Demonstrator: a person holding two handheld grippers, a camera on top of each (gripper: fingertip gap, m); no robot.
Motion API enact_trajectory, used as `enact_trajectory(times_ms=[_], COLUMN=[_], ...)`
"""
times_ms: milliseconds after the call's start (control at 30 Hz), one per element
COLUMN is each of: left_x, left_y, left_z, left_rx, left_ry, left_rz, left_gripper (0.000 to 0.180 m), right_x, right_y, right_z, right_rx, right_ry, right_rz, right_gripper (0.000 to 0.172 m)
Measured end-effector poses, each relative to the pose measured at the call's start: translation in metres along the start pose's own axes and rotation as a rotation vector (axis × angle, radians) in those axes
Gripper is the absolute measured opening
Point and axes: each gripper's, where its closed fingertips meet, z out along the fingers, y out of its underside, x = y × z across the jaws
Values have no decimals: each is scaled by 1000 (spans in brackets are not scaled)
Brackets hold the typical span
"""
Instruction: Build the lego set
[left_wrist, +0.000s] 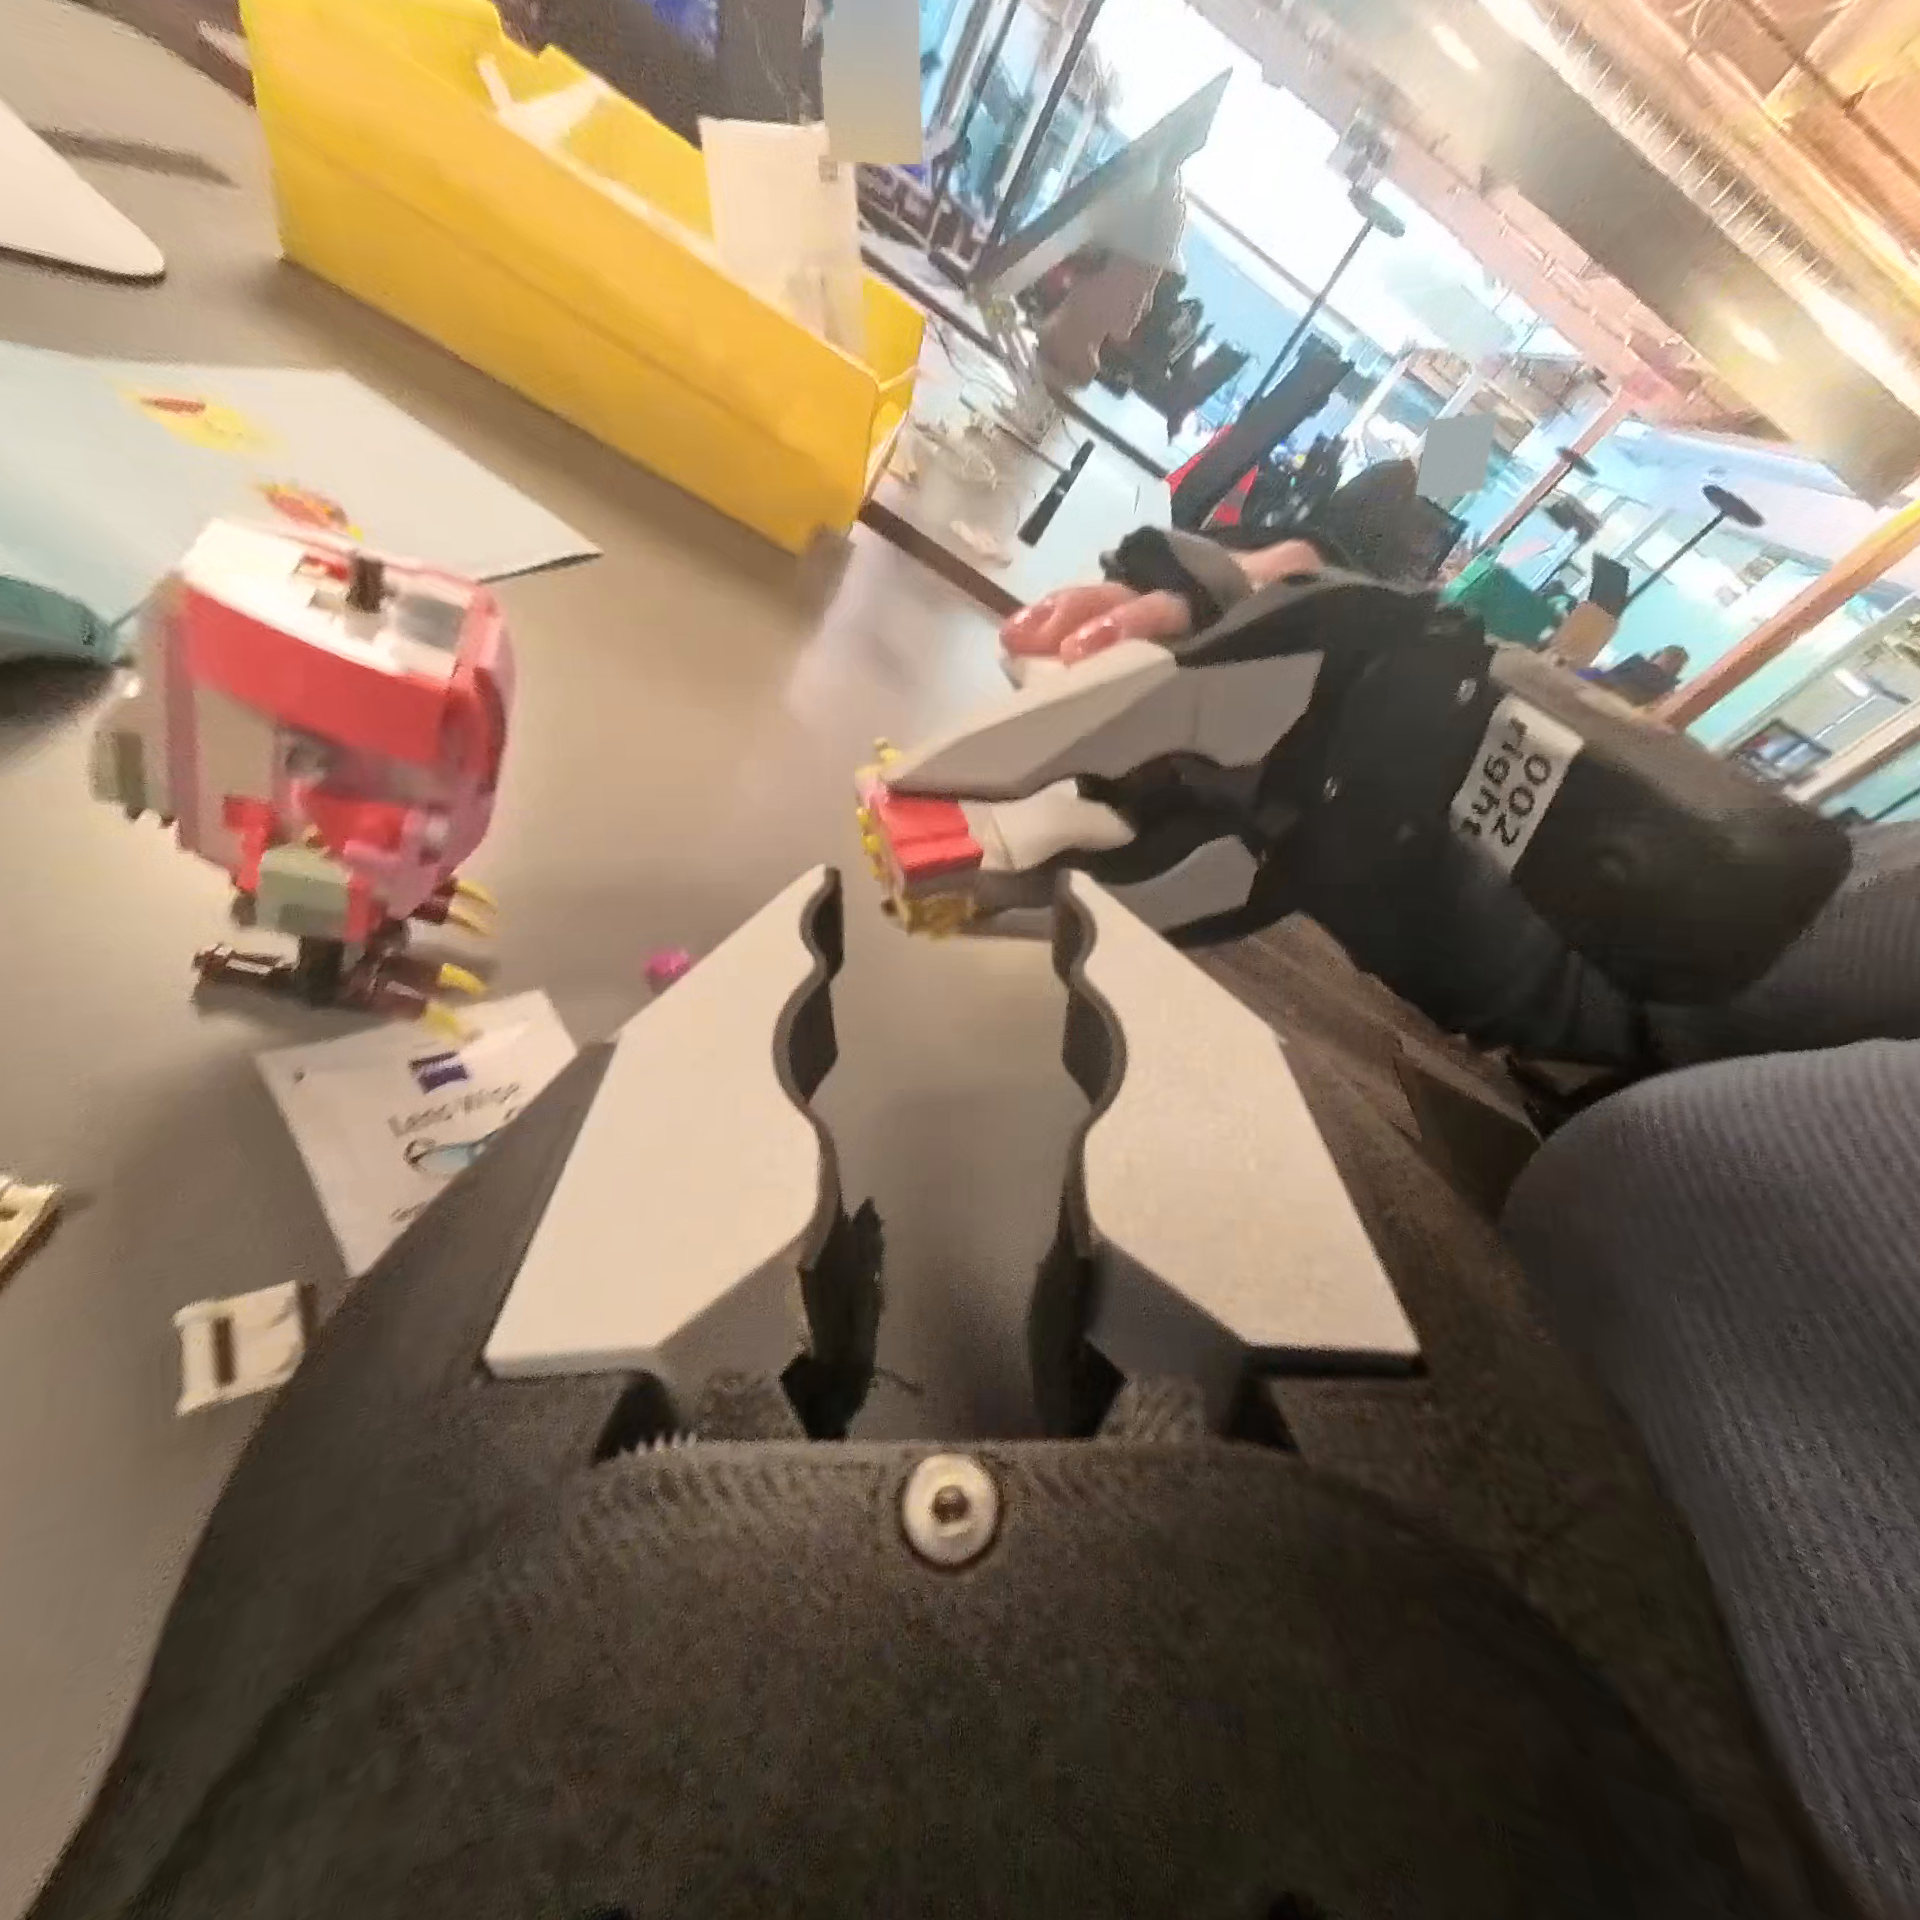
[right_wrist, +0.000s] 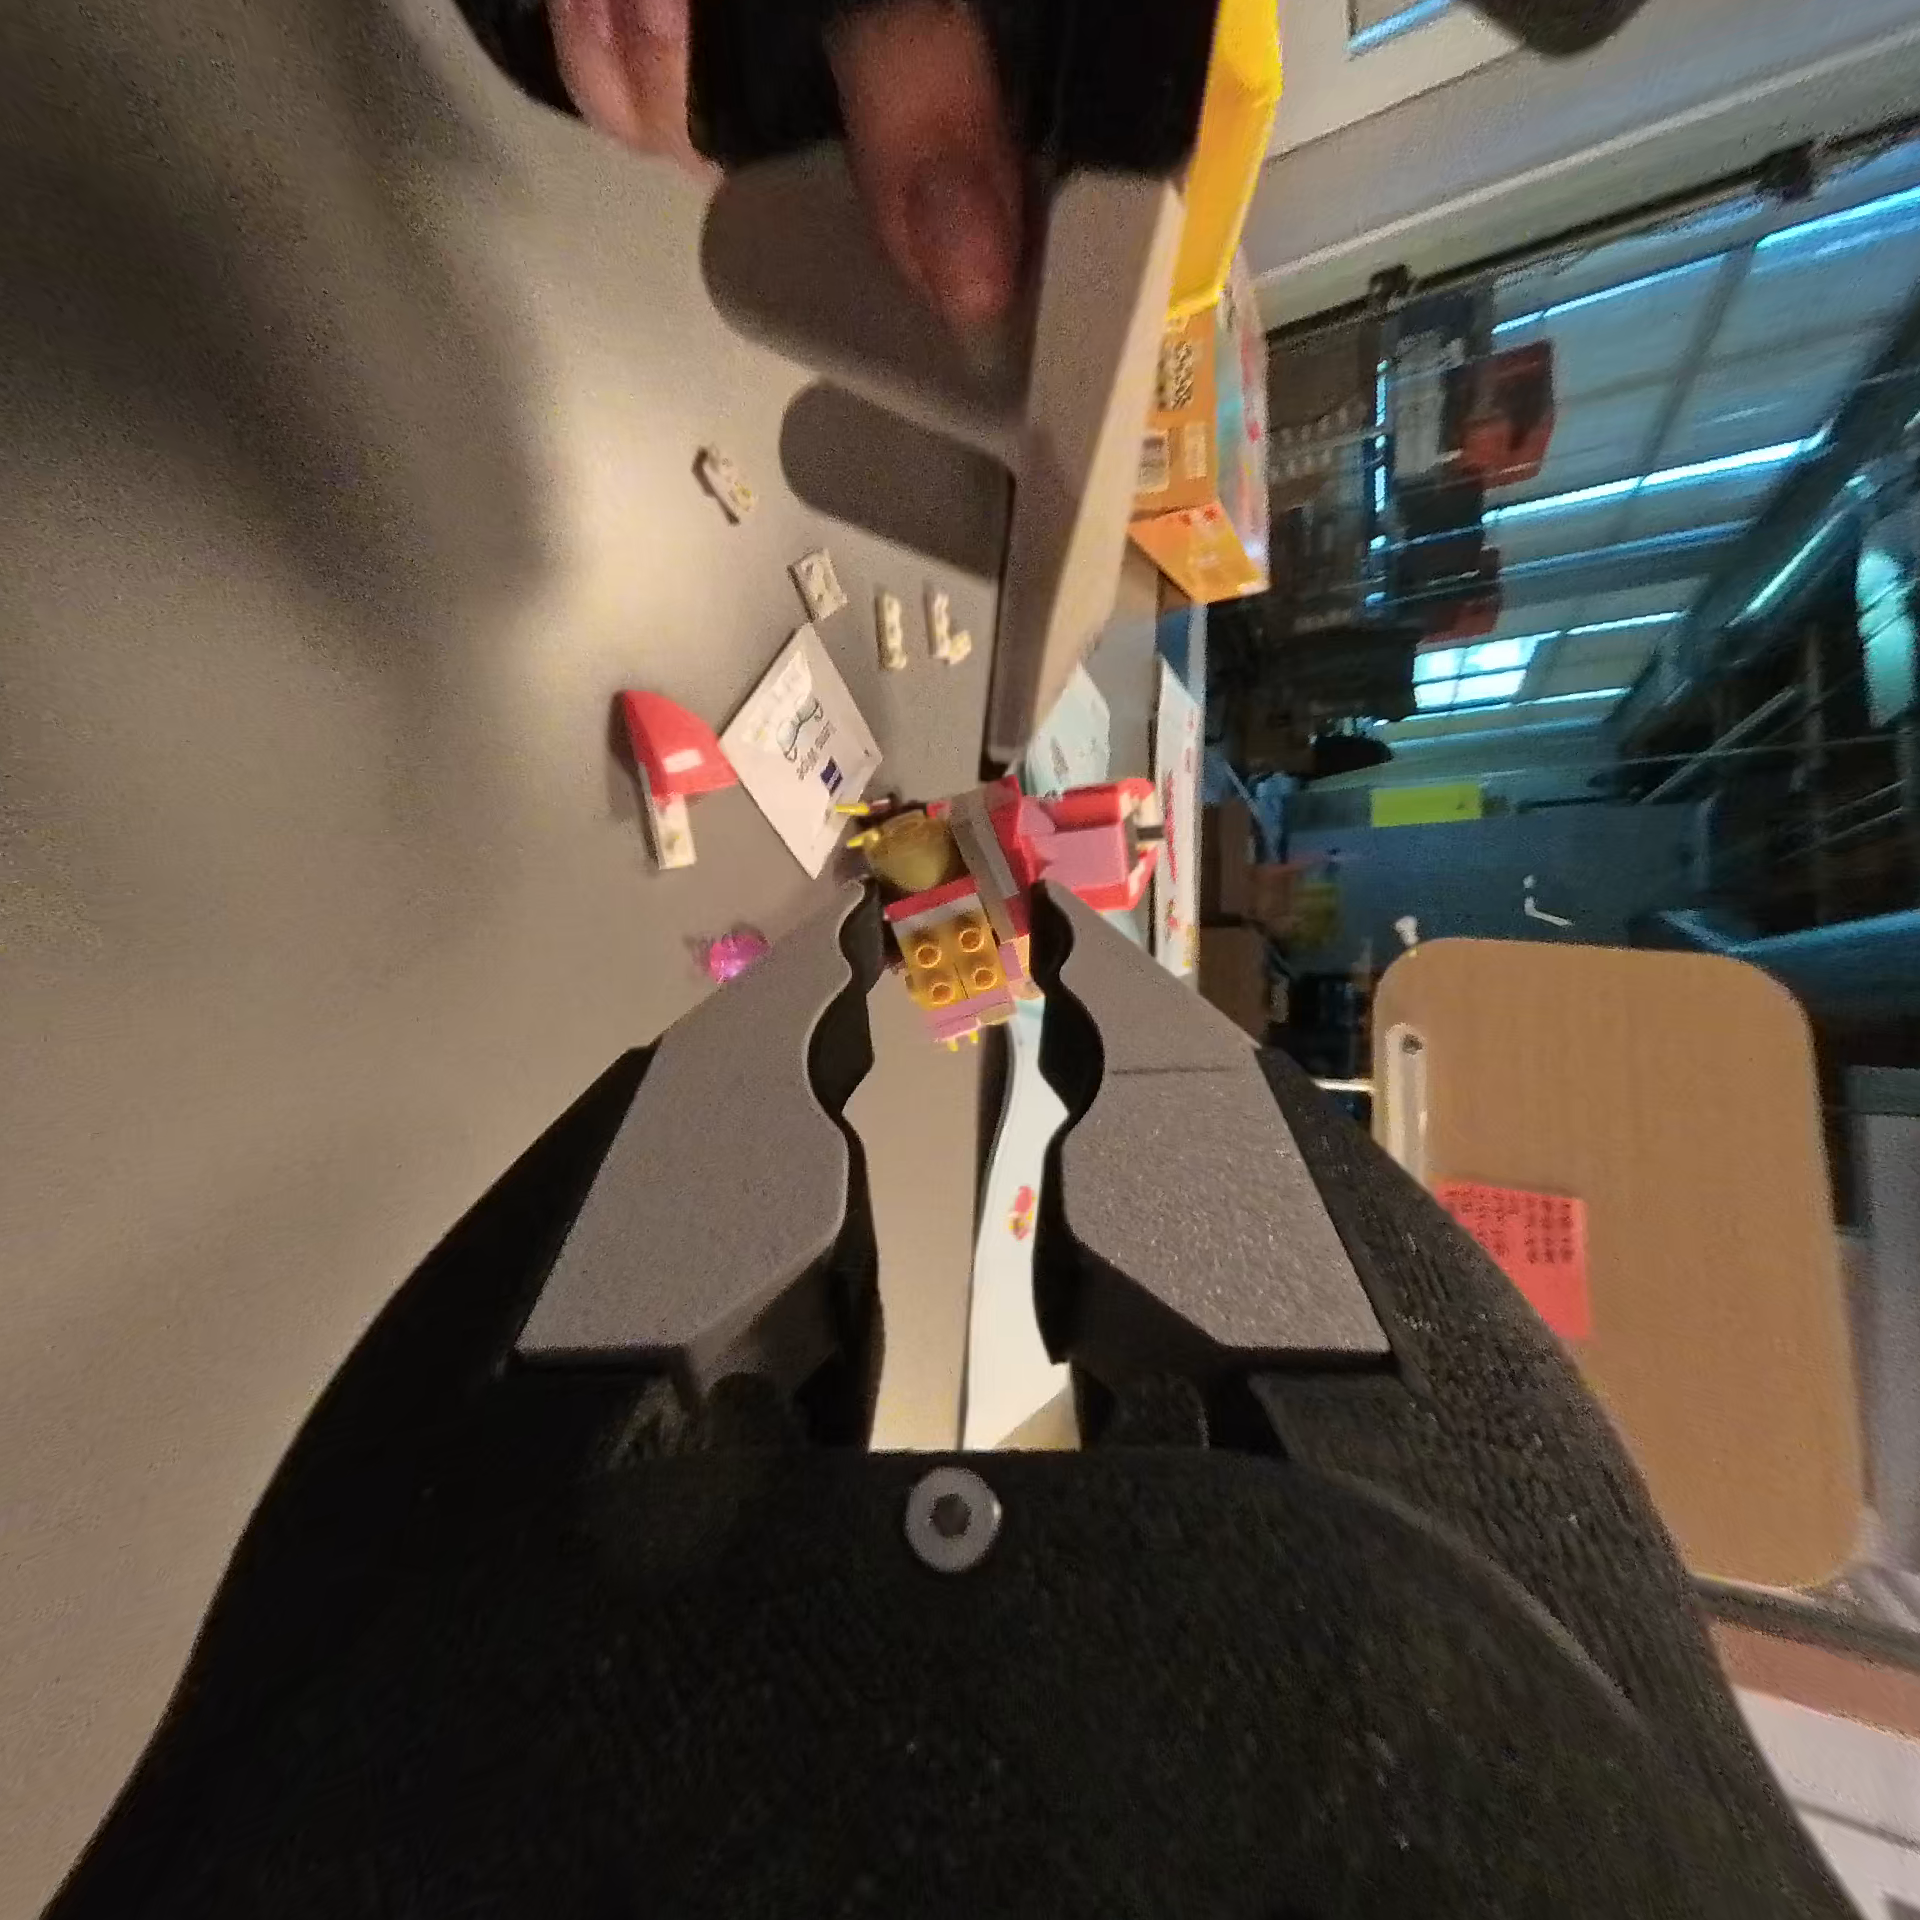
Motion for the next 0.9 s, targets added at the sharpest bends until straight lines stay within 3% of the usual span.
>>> enact_trajectory(times_ms=[167,233,400,533,667,733,800,900], left_x=[11,11,19,19,20,21,21,20], left_y=[2,1,-3,-5,-19,-27,-35,-47], left_z=[14,14,14,14,8,3,-3,-14], left_rx=[-5,11,30,34,126,173,225,315], left_ry=[31,35,90,39,-54,-52,-41,-9], left_rz=[-29,-41,-59,20,117,114,91,45], left_gripper=[32,22,22,20,17,16,16,16], right_x=[2,4,11,15,28,36,46,53], right_y=[-12,-14,-16,-16,-20,-23,-25,-23], right_z=[-5,-9,-17,-18,-19,-19,-21,-21], right_rx=[14,26,26,-5,-26,-29,-8,27], right_ry=[55,76,130,189,284,329,366,342], right_rz=[-66,-74,-119,-209,-272,-250,-169,95], right_gripper=[26,26,26,26,25,27,39,56])
